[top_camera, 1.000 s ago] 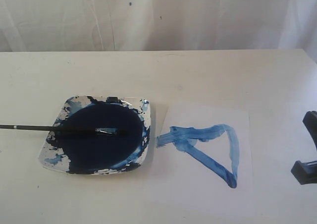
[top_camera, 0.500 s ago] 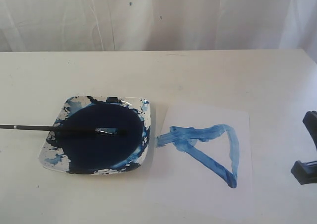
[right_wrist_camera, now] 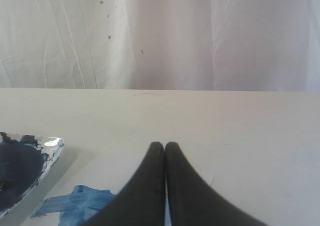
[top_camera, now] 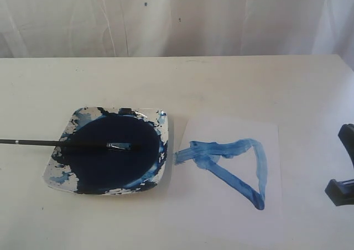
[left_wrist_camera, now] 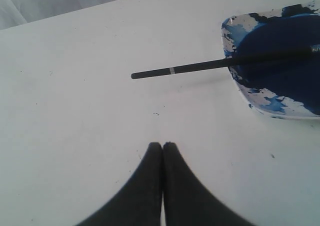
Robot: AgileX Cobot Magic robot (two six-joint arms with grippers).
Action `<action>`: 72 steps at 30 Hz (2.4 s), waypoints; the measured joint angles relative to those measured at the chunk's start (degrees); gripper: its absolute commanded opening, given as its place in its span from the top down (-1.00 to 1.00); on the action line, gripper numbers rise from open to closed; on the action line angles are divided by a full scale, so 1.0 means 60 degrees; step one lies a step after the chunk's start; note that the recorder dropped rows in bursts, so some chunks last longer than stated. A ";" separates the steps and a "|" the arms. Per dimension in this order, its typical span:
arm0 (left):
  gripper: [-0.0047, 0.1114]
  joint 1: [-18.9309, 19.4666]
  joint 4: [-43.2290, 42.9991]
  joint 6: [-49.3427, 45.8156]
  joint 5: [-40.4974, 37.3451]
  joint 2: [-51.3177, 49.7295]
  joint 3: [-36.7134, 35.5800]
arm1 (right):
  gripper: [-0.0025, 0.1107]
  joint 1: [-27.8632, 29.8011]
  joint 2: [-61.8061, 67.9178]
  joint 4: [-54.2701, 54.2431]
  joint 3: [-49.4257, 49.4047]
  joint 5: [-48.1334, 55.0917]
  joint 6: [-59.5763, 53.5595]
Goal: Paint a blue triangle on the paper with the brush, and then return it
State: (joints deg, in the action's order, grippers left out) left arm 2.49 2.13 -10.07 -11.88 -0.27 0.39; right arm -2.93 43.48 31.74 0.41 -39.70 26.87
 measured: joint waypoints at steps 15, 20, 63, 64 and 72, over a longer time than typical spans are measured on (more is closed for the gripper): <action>0.92 0.0000 0.0000 -0.0024 0.0000 0.0000 0.0000 | 0.96 -0.0576 -0.0204 -0.0239 0.0000 0.0197 0.0017; 0.92 0.0000 0.0000 -0.0046 0.0000 0.0000 0.0000 | 0.96 -0.0661 -0.0298 -0.0500 0.0000 0.0390 0.0017; 0.92 0.0000 0.0000 -0.0060 0.0016 0.0000 0.0000 | 0.96 0.0549 -0.7183 -0.3929 -0.0048 0.9953 -0.2390; 0.92 0.0000 0.0000 -0.0060 0.0016 0.0000 0.0000 | 0.96 0.0565 -0.7183 -0.3929 -0.0048 0.9953 -0.2390; 0.92 0.0000 0.0000 -0.0060 0.0016 0.0000 0.0000 | 0.96 0.0641 -0.7183 -0.3929 -0.0048 0.9953 -0.2390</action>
State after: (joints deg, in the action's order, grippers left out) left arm 2.49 2.13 -10.44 -11.79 -0.27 0.39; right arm 0.92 0.38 8.17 0.12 20.02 12.53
